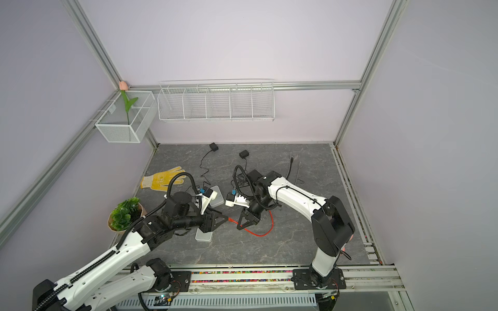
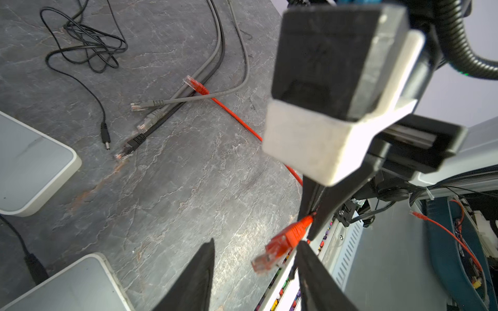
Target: Insert the plug into the switch port
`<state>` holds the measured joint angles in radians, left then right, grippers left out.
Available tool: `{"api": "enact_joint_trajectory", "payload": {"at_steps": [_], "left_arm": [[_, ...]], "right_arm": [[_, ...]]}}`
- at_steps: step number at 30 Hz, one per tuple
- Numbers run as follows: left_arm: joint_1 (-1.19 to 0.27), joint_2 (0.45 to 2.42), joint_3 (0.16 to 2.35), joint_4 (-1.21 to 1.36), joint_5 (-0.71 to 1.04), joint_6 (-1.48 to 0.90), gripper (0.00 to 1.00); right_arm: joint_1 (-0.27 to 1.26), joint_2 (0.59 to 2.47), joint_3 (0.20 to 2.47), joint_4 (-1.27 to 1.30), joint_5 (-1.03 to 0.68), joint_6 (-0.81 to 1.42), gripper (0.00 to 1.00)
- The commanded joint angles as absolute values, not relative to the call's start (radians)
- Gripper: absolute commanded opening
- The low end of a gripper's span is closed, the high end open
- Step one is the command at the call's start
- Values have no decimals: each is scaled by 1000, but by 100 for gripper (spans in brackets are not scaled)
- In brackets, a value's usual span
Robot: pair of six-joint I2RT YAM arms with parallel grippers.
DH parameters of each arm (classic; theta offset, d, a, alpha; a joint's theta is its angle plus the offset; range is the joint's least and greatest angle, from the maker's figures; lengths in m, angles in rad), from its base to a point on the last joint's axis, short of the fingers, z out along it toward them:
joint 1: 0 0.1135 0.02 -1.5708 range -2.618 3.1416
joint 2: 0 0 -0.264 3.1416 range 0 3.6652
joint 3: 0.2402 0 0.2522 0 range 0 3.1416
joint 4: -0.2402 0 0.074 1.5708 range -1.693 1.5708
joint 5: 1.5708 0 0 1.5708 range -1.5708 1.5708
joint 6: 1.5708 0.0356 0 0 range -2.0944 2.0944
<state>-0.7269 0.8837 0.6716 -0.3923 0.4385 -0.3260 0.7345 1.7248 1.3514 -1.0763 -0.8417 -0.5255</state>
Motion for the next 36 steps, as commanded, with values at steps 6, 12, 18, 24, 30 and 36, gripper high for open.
{"api": "enact_joint_trajectory", "payload": {"at_steps": [6, 12, 18, 24, 30, 36], "left_arm": [[-730, 894, 688, -347, 502, -322, 31], [-736, 906, 677, -325, 546, -344, 20], [-739, 903, 667, -316, 551, -364, 3], [-748, 908, 645, -296, 555, -399, 0], [-750, 913, 628, -295, 536, -427, 0], [-751, 924, 614, -291, 506, -459, 0]], "right_arm": [[728, 1744, 1376, -1123, -903, -572, 7], [723, 1738, 1378, -1122, -906, -572, 7], [718, 1730, 1378, -1114, -901, -561, 7], [718, 1696, 1378, -1091, -883, -537, 7], [717, 1658, 1368, -1056, -853, -510, 13], [718, 1555, 1312, -965, -788, -450, 42]]}}
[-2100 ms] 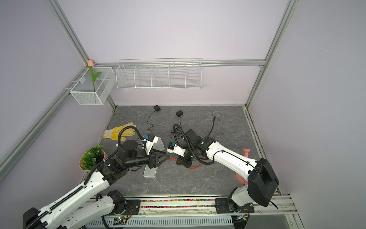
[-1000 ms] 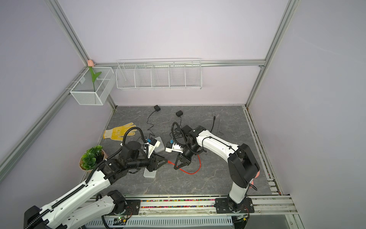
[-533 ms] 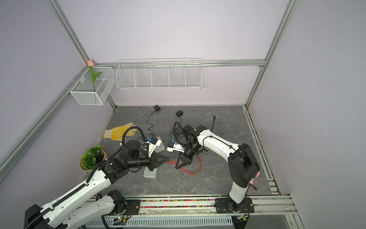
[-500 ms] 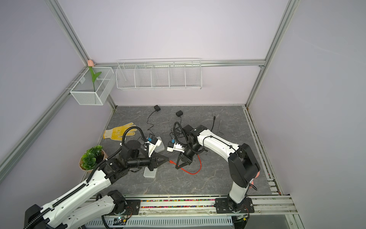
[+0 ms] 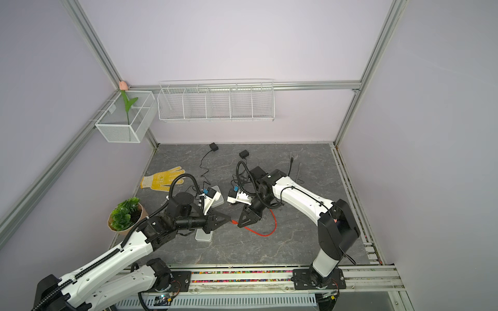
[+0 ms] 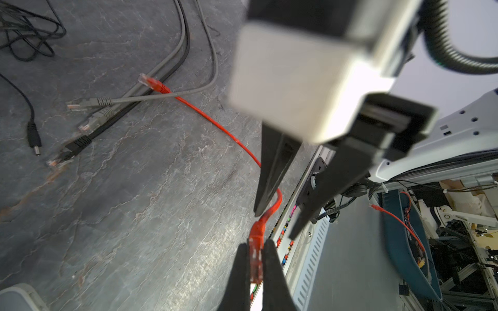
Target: Insert the plug into the switch port
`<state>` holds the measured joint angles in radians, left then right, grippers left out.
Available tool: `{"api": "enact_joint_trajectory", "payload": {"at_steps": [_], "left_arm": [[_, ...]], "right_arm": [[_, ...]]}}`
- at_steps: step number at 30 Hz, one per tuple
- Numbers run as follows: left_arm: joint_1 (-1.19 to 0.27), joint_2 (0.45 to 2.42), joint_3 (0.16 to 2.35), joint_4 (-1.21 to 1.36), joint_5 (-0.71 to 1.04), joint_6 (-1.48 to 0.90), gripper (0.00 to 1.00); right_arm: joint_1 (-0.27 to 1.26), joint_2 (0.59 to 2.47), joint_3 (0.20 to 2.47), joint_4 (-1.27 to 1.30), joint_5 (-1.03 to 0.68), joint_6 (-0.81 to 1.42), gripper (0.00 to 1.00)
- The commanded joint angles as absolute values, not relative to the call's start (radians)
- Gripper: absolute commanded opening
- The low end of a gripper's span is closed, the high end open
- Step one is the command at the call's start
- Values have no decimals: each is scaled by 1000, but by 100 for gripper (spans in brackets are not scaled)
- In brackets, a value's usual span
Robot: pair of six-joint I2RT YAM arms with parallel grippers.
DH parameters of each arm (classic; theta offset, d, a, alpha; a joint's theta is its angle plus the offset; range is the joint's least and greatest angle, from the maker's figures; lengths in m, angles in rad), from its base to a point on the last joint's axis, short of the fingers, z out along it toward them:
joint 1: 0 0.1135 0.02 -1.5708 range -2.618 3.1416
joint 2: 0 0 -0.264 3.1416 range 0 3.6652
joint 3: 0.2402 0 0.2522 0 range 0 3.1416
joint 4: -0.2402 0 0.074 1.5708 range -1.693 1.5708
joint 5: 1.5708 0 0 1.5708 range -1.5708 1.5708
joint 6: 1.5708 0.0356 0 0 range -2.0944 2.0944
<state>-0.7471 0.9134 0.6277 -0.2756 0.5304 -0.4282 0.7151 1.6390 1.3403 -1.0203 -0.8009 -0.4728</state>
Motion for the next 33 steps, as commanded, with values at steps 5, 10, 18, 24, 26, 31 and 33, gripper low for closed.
{"api": "enact_joint_trajectory", "payload": {"at_steps": [5, 10, 18, 24, 26, 31, 33], "left_arm": [[-750, 935, 589, -257, 492, -505, 0], [-751, 945, 563, -213, 470, -545, 0], [-751, 948, 549, -200, 463, -561, 0], [-751, 946, 537, -197, 459, -575, 0], [-751, 945, 534, -196, 454, -579, 0], [-750, 946, 531, -190, 446, -589, 0], [-750, 946, 530, -190, 444, -590, 0]], "right_arm": [[750, 1380, 1225, -793, -557, -372, 48], [834, 1319, 1164, -704, -343, -353, 49], [913, 1407, 1149, -653, -277, -344, 48], [940, 1469, 1170, -630, -258, -352, 47], [943, 1485, 1176, -626, -243, -356, 46], [955, 1504, 1162, -584, -235, -355, 46], [961, 1509, 1158, -570, -216, -351, 46]]}}
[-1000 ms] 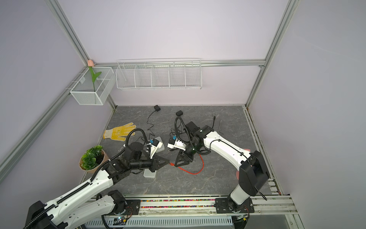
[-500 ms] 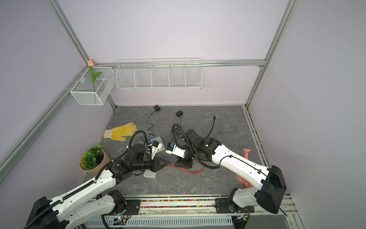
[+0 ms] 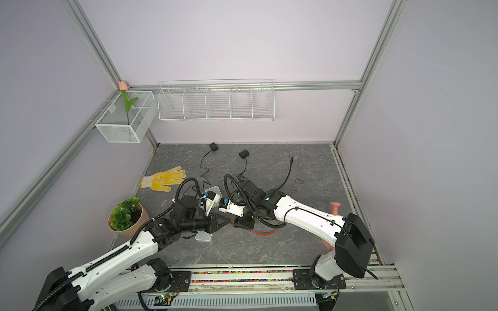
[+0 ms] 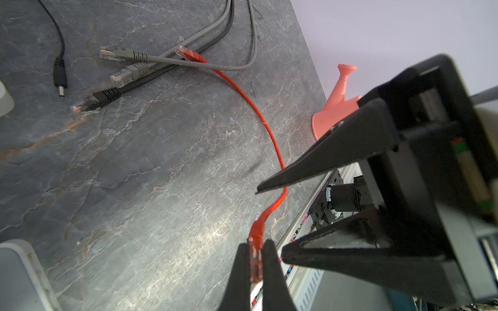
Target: Insert the plug into the switch port
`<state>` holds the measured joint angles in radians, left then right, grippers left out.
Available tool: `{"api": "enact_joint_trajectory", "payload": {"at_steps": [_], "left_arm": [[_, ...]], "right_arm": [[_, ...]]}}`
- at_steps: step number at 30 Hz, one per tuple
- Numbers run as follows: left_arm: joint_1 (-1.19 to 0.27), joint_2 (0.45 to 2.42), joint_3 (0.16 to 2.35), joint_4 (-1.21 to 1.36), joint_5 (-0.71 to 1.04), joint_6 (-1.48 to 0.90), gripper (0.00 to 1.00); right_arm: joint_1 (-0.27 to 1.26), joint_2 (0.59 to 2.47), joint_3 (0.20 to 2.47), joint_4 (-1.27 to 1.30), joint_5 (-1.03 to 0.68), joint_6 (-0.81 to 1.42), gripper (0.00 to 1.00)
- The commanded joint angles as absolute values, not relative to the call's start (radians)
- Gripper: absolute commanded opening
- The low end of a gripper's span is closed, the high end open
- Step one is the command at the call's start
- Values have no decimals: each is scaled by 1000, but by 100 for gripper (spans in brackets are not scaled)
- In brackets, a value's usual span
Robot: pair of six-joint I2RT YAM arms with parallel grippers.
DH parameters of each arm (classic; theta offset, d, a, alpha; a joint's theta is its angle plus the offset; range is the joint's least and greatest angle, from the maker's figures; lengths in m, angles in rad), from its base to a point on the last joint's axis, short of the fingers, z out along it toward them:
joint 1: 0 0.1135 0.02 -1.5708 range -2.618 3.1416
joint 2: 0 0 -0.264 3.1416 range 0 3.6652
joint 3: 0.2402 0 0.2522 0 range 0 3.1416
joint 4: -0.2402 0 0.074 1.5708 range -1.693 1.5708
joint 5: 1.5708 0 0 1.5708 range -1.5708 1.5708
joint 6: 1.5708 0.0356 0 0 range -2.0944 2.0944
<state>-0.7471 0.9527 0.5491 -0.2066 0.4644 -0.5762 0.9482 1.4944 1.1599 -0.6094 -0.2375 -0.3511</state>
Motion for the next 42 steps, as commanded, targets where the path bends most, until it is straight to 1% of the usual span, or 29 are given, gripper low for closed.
{"api": "enact_joint_trajectory", "payload": {"at_steps": [1, 17, 22, 26, 32, 42], "left_arm": [[-750, 949, 529, -188, 443, -591, 0], [-750, 962, 526, -192, 426, -610, 0], [-749, 968, 528, -190, 426, -613, 0], [-750, 972, 528, -188, 425, -616, 0], [-750, 969, 522, -187, 423, -624, 0], [-750, 974, 520, -186, 419, -629, 0]], "right_arm": [[963, 1510, 1155, -561, -212, -351, 46], [994, 1510, 1100, -535, -156, -347, 48], [997, 1506, 1073, -512, -143, -344, 46], [999, 1510, 1064, -480, -140, -342, 44], [1011, 1522, 1062, -458, -107, -335, 38], [1028, 1533, 1048, -442, -71, -323, 33]]}}
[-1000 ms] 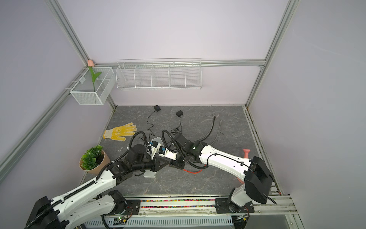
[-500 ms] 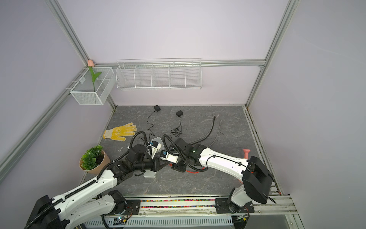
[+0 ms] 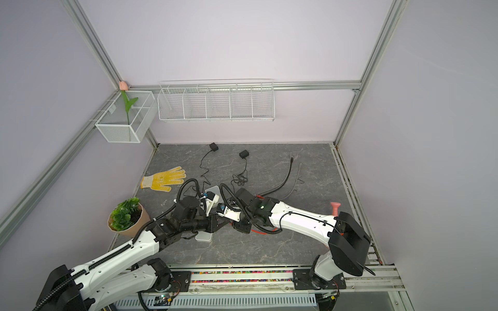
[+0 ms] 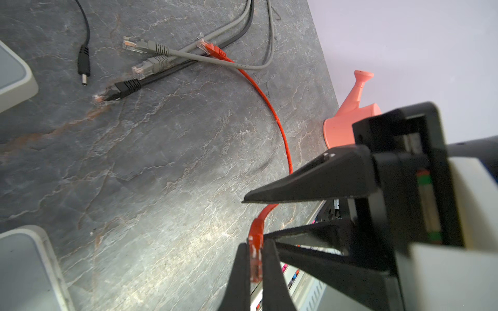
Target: Insert the plug into the switch port
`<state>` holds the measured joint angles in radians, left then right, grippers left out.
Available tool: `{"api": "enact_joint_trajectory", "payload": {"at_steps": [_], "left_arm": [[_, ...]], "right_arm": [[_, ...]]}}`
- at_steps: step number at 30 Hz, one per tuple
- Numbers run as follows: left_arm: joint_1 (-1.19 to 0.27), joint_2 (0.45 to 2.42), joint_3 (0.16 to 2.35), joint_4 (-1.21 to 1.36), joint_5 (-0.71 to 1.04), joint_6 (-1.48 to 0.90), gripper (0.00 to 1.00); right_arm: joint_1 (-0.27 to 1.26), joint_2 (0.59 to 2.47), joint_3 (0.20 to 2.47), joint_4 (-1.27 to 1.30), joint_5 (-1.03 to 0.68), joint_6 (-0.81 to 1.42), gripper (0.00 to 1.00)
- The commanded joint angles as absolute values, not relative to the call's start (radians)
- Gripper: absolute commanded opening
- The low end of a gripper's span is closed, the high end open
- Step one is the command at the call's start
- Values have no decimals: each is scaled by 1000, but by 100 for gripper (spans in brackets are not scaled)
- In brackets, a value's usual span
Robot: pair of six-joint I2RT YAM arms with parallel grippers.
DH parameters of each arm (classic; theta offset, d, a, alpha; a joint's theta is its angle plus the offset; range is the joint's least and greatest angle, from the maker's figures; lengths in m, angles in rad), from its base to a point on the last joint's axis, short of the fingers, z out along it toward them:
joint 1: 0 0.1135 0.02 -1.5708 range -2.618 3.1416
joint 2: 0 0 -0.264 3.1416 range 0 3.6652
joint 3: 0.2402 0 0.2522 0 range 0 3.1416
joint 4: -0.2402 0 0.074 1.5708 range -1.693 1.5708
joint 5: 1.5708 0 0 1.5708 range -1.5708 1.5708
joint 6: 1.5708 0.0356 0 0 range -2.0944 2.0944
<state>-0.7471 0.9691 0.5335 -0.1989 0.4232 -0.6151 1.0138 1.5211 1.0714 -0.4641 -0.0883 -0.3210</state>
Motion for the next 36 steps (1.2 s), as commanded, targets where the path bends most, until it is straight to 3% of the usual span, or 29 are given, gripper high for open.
{"api": "enact_joint_trajectory", "payload": {"at_steps": [1, 13, 14, 19, 23, 29, 36], "left_arm": [[-750, 974, 520, -187, 416, -629, 0], [-749, 973, 517, -199, 389, -653, 0], [-746, 977, 519, -207, 382, -652, 5], [-699, 935, 552, -343, 274, -653, 52], [-642, 853, 541, -415, 172, -674, 72], [-463, 795, 469, -500, 146, -736, 73], [-445, 785, 385, -486, 108, -785, 70]], "right_arm": [[1030, 1533, 1046, -440, -68, -320, 33], [1052, 1509, 997, -362, -52, -291, 20], [1052, 1506, 994, -363, -52, -291, 19], [1051, 1518, 1004, -401, -50, -300, 16], [1051, 1536, 1017, -431, -57, -310, 15], [1052, 1653, 1122, -555, -107, -334, 13], [1067, 1797, 1232, -643, -148, -347, 11]]}}
